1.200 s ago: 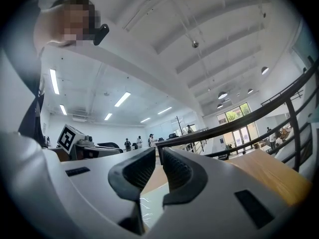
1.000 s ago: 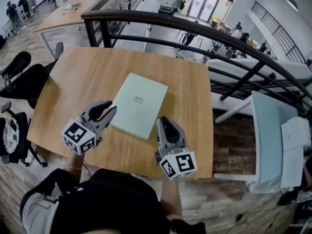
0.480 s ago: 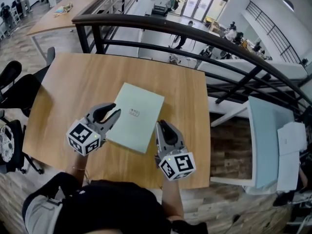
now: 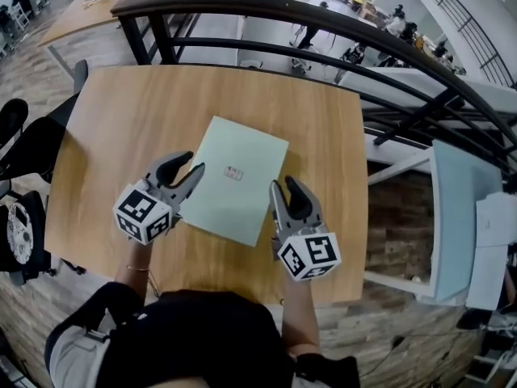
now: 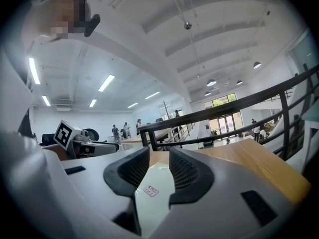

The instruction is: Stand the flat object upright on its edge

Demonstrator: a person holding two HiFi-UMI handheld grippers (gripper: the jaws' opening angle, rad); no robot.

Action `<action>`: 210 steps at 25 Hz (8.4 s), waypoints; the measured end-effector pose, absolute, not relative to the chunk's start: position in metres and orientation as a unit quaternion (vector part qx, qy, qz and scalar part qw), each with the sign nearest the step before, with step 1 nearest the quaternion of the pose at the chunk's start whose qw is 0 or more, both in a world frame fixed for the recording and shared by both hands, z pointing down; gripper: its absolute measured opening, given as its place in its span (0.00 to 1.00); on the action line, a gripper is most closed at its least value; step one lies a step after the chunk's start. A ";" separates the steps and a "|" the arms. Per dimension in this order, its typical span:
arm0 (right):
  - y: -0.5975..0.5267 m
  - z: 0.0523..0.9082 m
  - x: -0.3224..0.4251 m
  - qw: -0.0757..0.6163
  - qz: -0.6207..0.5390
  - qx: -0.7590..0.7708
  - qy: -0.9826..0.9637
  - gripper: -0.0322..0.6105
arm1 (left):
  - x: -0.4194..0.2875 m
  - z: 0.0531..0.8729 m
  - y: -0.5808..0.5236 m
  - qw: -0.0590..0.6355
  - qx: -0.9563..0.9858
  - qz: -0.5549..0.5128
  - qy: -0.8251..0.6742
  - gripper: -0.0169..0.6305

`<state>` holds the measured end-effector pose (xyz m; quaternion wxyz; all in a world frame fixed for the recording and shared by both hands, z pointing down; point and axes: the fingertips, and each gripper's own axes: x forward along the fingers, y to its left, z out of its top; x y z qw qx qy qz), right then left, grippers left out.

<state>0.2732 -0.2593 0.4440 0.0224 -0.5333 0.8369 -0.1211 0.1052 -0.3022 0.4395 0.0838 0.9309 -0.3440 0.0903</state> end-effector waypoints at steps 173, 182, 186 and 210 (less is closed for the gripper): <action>-0.202 0.432 0.270 0.030 -0.127 -0.525 0.841 0.42 | 0.084 0.429 -0.237 0.107 0.901 0.091 -0.411 0.46; -0.194 0.425 0.267 0.021 -0.115 -0.513 0.850 0.42 | 0.081 0.429 -0.231 0.110 0.899 0.092 -0.414 0.46; -0.189 0.421 0.265 0.019 -0.113 -0.510 0.852 0.42 | 0.077 0.429 -0.228 0.110 0.898 0.094 -0.416 0.46; -0.162 0.406 0.279 0.062 -0.097 -0.528 0.841 0.22 | 0.085 0.409 -0.194 0.087 0.910 0.055 -0.401 0.30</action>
